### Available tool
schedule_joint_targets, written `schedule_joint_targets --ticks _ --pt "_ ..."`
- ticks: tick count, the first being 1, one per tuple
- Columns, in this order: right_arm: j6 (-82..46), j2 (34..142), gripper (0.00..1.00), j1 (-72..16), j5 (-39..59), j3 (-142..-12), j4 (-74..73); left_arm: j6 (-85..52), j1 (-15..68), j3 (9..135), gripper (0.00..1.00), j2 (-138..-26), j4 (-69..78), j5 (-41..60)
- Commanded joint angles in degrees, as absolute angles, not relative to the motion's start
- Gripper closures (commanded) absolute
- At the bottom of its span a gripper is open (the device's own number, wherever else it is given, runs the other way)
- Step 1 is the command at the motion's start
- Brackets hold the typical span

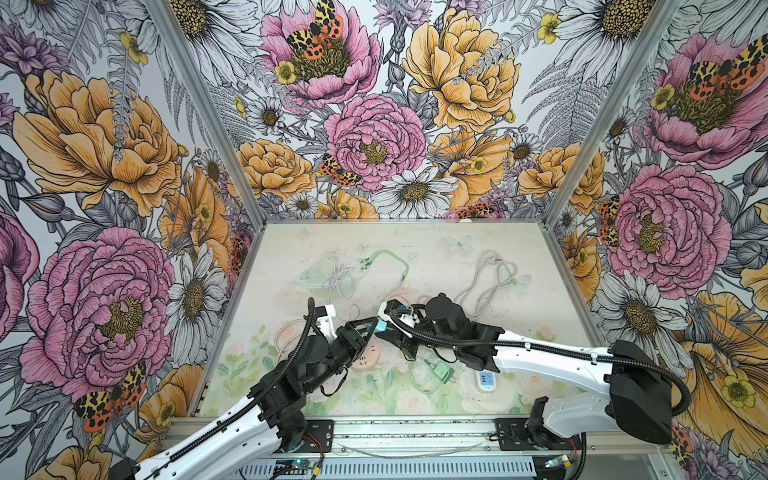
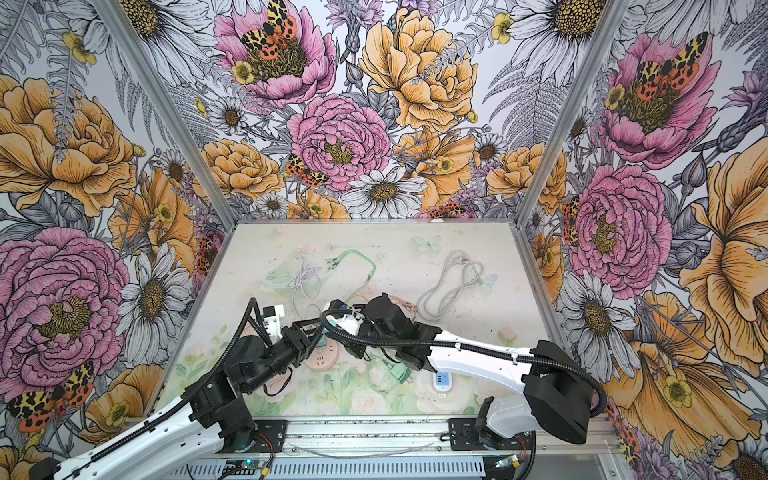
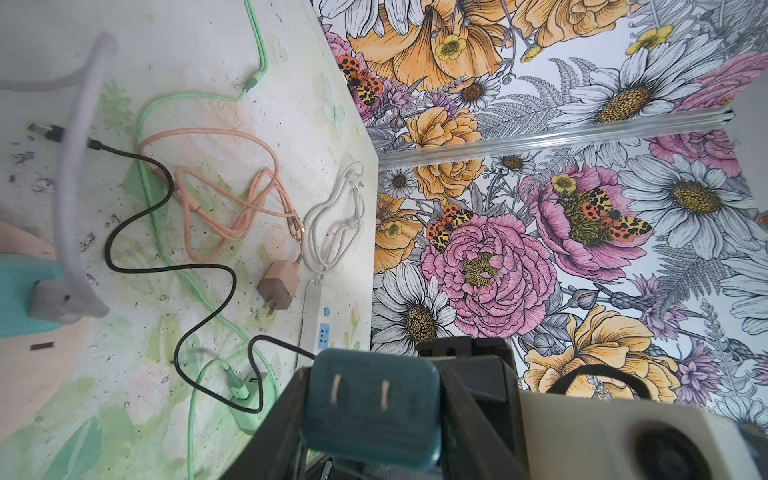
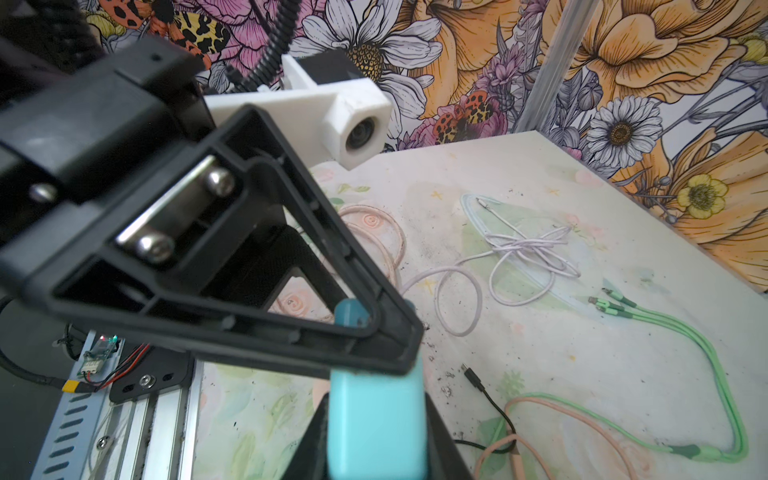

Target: Insert the plug

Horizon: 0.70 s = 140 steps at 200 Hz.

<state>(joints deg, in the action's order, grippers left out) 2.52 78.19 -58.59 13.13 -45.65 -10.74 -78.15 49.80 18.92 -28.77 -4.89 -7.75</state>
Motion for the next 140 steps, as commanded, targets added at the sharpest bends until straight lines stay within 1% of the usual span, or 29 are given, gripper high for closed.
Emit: schedule_joint_targets --ticks 1,8,33,61,74,92,97,140 --pt "3.16 75.68 0.86 -60.09 10.63 -43.63 -21.51 -79.95 49.85 17.23 0.74 -28.03 -6.39 -11.14" --pt "3.38 75.7 0.84 -60.43 9.63 -43.08 -22.72 -79.95 49.88 17.24 0.74 -27.88 -6.34 -11.29" --pt "4.45 76.19 0.84 -61.41 6.73 -41.48 -26.67 -79.33 49.83 17.98 0.74 -28.16 -6.64 -11.25" --pt "3.96 76.3 0.81 -61.86 2.46 -37.74 -36.05 -79.1 49.86 18.55 0.75 -29.13 -6.42 -11.07" --pt "3.82 76.32 0.74 -61.8 2.02 -36.67 -38.83 -79.29 49.88 18.48 0.75 -29.56 -5.82 -11.04" --pt "3.88 76.94 0.65 -61.87 2.73 -36.9 -38.65 -79.57 49.84 18.29 0.75 -30.0 -4.95 -11.06" --pt "3.9 77.05 0.63 -61.86 2.77 -36.91 -38.74 -79.64 49.85 18.29 0.75 -30.08 -4.72 -10.91" --pt "3.75 78.13 0.61 -61.88 2.07 -34.91 -44.66 -80.28 49.92 17.96 0.76 -30.23 -4.0 -10.99"
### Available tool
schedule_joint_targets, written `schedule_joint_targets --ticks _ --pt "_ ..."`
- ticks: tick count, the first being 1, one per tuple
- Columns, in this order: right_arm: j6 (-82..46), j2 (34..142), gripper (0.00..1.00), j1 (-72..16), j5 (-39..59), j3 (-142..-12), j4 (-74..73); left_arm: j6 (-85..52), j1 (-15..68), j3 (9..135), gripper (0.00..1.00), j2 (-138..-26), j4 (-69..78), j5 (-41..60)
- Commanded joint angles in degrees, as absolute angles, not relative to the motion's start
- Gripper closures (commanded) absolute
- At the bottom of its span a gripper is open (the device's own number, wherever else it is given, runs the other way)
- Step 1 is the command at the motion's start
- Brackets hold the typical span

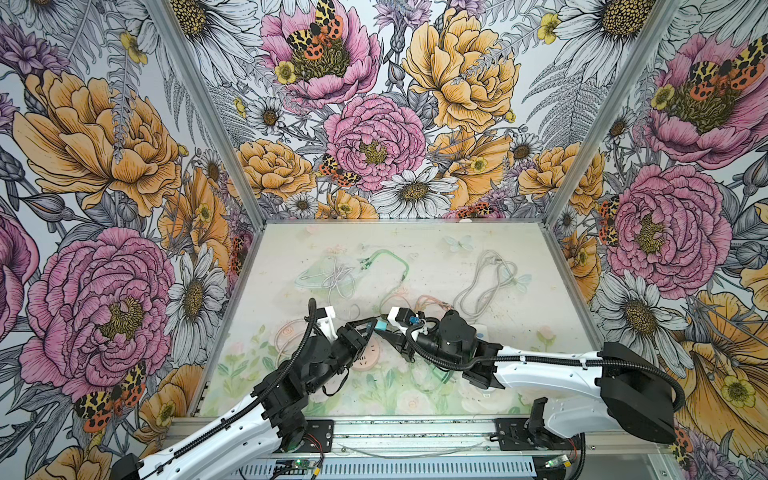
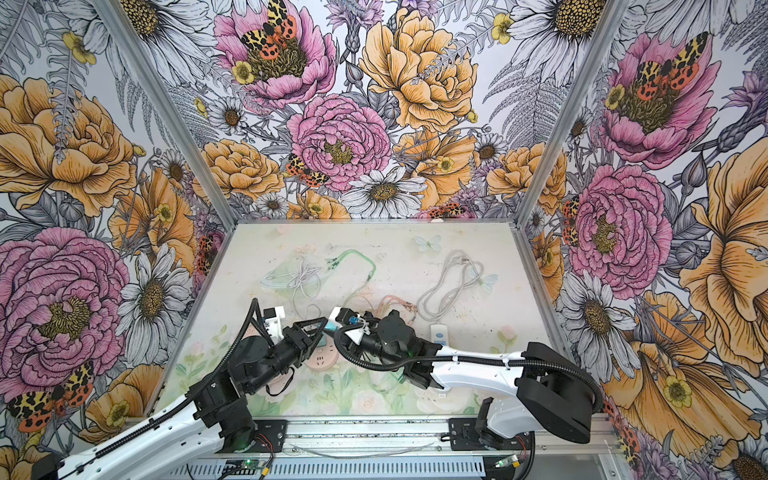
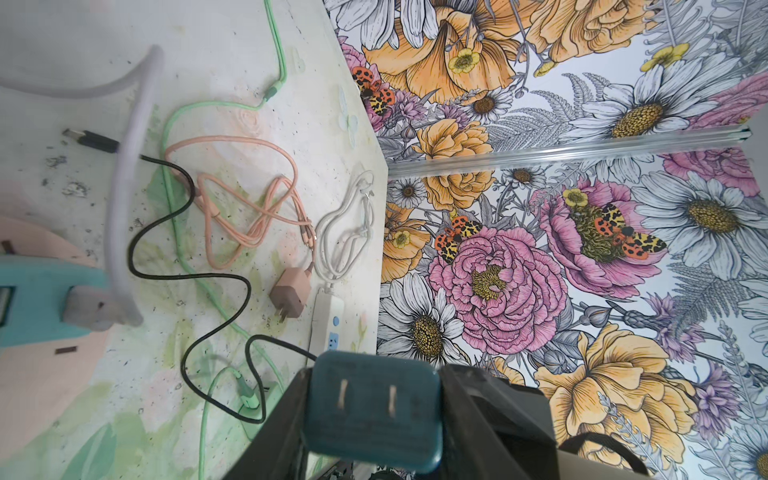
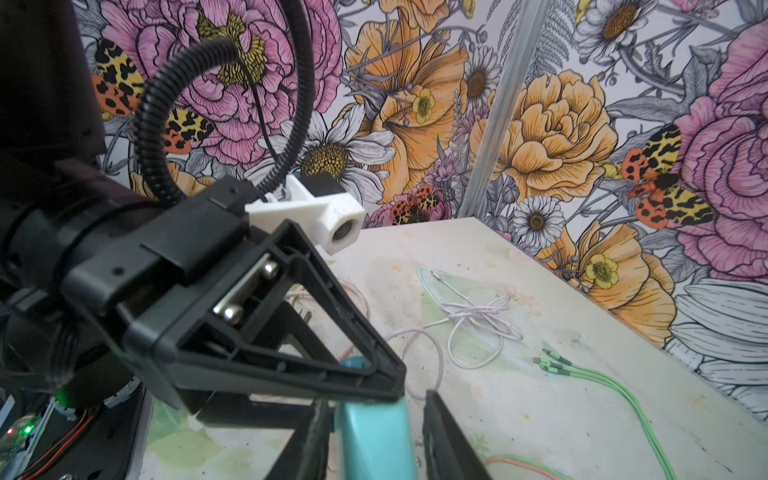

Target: Insert the plug

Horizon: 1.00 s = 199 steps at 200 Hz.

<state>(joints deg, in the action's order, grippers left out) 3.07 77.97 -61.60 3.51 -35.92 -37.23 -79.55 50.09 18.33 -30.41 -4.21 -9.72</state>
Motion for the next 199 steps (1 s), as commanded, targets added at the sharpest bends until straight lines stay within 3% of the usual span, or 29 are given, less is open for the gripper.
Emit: schedule_joint_targets --ticks 1,29,66,119,199 --pt "3.77 78.18 0.61 -61.88 2.09 -34.9 -44.61 -80.26 49.92 17.9 0.76 -30.23 -3.89 -11.03" --pt "4.11 78.43 0.59 -61.87 3.04 -36.03 -40.79 -80.35 49.88 17.87 0.76 -29.79 -3.64 -11.6" --pt "3.39 77.39 0.47 -61.94 3.69 -34.88 -39.32 -79.99 49.92 18.61 0.76 -28.32 -5.83 -13.15" --pt "2.57 75.79 0.47 -61.81 4.92 -33.31 -36.07 -79.04 49.86 20.22 0.77 -24.96 -9.67 -14.53" --pt "0.75 80.43 0.48 -61.2 8.04 -33.63 -42.74 -78.83 52.73 20.99 0.77 -30.19 -3.87 -14.83"
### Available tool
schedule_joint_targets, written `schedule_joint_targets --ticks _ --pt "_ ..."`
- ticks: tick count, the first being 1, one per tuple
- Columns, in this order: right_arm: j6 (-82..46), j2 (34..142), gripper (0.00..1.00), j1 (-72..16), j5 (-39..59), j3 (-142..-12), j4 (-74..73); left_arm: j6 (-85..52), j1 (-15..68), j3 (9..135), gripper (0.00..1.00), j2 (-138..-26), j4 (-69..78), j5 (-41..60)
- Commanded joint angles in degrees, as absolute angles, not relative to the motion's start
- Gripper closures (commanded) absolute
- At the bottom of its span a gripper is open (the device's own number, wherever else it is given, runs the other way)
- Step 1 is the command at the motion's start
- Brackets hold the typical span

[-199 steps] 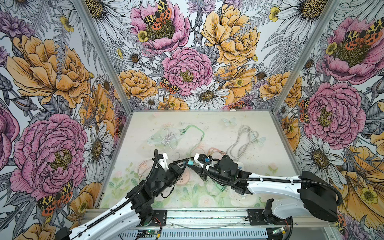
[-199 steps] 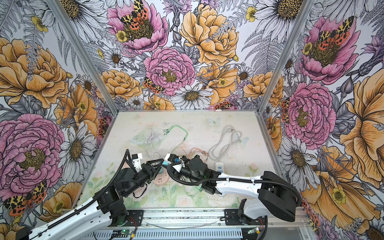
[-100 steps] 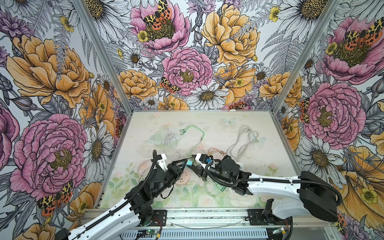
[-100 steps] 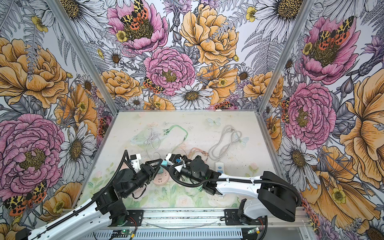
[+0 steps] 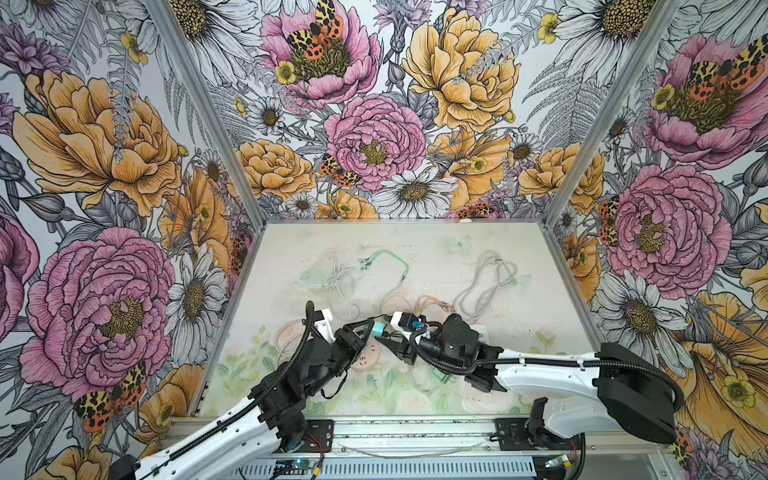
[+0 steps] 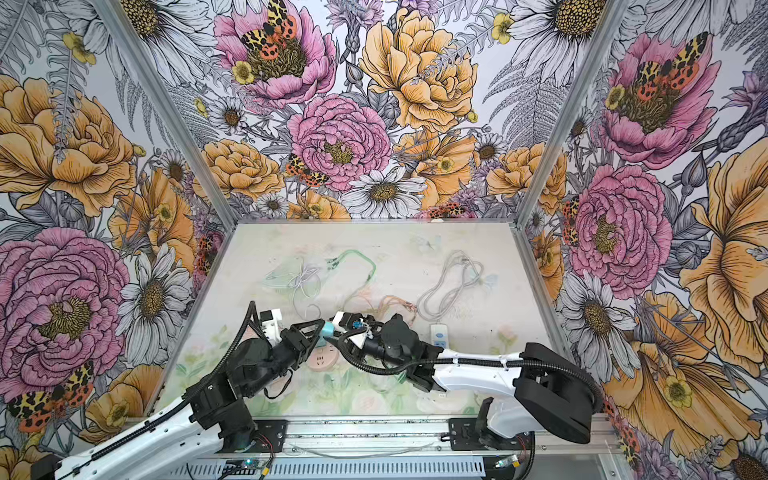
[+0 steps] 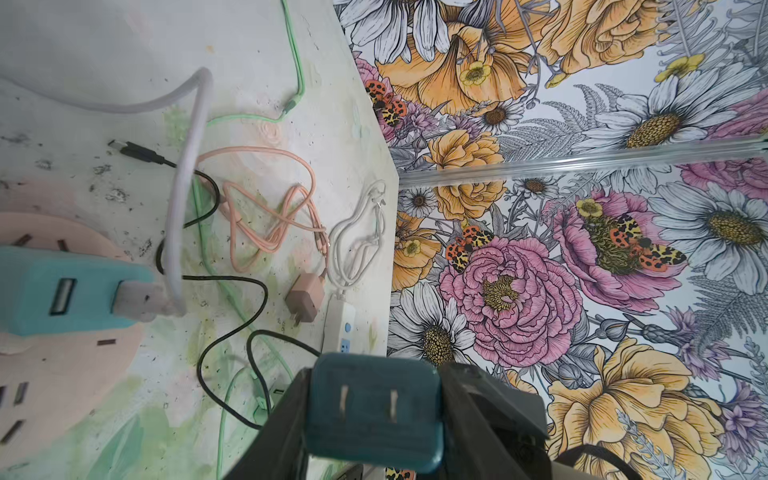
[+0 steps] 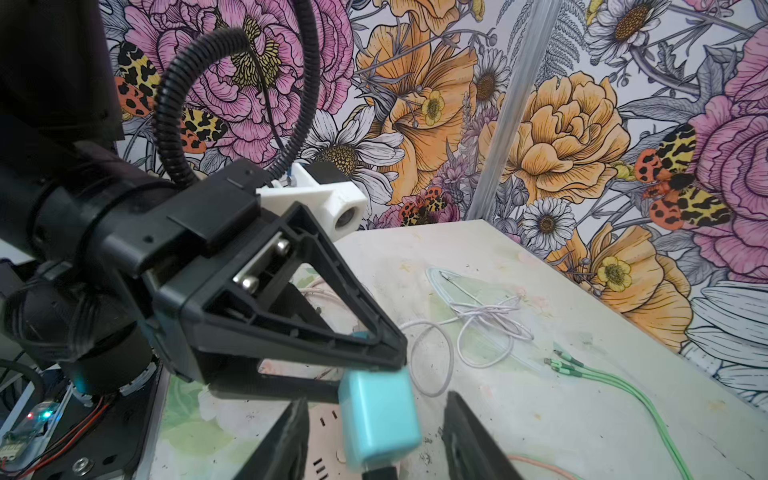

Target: Insert the plug

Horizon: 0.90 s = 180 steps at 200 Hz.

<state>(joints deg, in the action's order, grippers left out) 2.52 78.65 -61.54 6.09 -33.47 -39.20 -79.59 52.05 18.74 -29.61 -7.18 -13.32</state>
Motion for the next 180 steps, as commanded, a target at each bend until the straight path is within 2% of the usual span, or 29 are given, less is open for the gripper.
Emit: schedule_joint_targets --ticks 1,180 --pt "0.68 80.47 0.48 -61.18 8.06 -33.6 -42.86 -78.84 52.73 21.04 0.77 -30.21 -3.87 -14.84" --pt "-6.48 82.41 0.49 -57.14 11.47 -28.83 -56.0 -78.16 55.06 23.85 0.77 -32.51 -3.01 -16.26"
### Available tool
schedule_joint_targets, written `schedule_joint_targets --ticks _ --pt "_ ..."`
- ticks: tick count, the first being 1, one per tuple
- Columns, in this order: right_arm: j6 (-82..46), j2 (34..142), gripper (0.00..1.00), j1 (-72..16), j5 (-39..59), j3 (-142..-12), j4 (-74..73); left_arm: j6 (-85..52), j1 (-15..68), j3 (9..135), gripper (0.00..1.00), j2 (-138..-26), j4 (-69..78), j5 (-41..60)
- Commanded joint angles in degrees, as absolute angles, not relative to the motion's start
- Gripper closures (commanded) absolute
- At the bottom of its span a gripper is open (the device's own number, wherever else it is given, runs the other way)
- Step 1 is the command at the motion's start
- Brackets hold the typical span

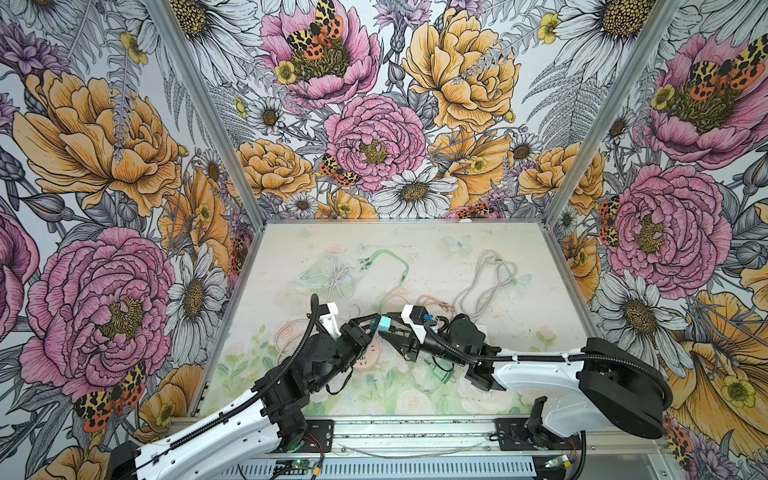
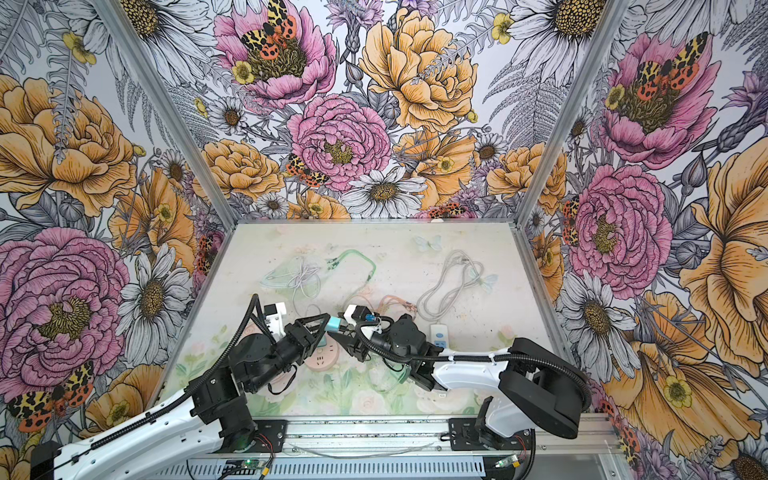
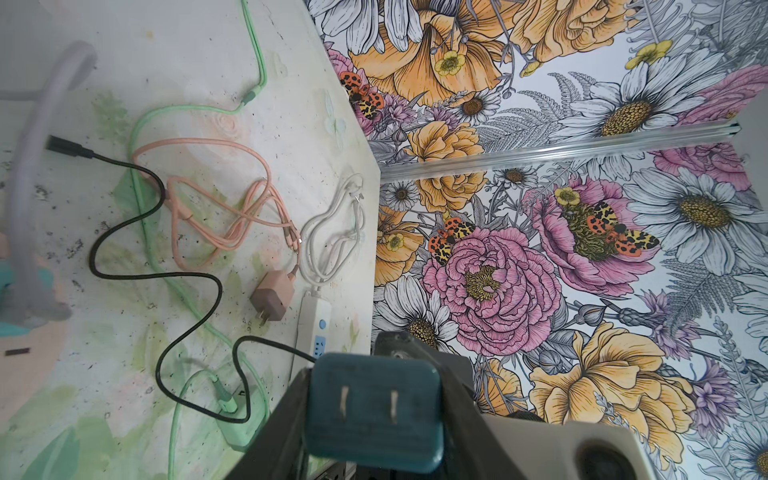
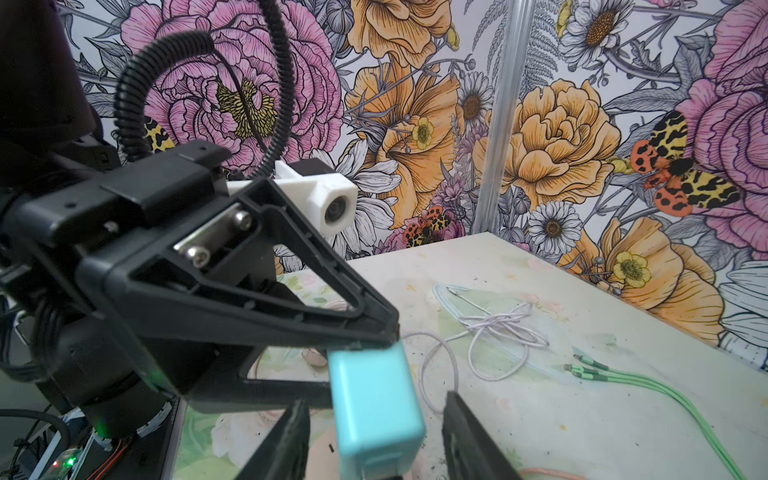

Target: Insert the plug

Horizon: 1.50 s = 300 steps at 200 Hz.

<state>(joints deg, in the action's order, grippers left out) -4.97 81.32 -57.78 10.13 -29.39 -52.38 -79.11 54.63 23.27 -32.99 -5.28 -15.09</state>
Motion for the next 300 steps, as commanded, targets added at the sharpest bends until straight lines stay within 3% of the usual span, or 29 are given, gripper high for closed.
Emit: schedule_joint_targets --ticks 1,53,76,138,150,165,188,213,246,300 --pt "-6.49 82.47 0.49 -57.14 11.45 -28.83 -56.08 -78.15 55.04 23.83 0.77 -32.52 -3.05 -16.26" --pt "-8.04 84.91 0.54 -56.87 12.0 -29.44 -57.7 -77.9 55.2 24.74 0.77 -34.75 -1.26 -15.67" --pt "-8.01 84.9 0.68 -56.69 11.49 -28.97 -59.26 -77.86 55.2 24.94 0.77 -36.13 -0.41 -15.12" --pt "-10.09 86.41 0.77 -56.18 12.64 -28.89 -62.51 -78.17 55.25 24.69 0.77 -38.54 2.82 -14.34" --pt "-10.26 87.01 0.85 -56.17 12.58 -29.22 -62.27 -78.01 55.2 24.78 0.71 -38.62 2.73 -14.24" --pt "-9.83 86.61 0.99 -55.99 12.31 -29.82 -60.09 -77.68 55.11 25.22 0.56 -37.94 1.14 -14.52" --pt "-6.92 83.41 1.0 -55.41 13.24 -30.95 -52.01 -73.74 54.59 29.45 0.48 -34.39 -11.06 -17.39" --pt "-2.67 78.73 1.0 -54.78 14.76 -34.95 -32.99 -68.91 53.73 37.24 0.42 -29.33 -31.34 -23.48" --pt "1.35 75.57 1.0 -54.71 16.38 -43.2 -7.75 -65.12 51.11 43.45 0.41 -24.72 -48.27 -27.8" --pt "15.2 74.99 1.0 -55.31 17.77 -55.85 24.78 -54.96 38.74 47.63 0.43 -26.77 -59.57 -20.02"
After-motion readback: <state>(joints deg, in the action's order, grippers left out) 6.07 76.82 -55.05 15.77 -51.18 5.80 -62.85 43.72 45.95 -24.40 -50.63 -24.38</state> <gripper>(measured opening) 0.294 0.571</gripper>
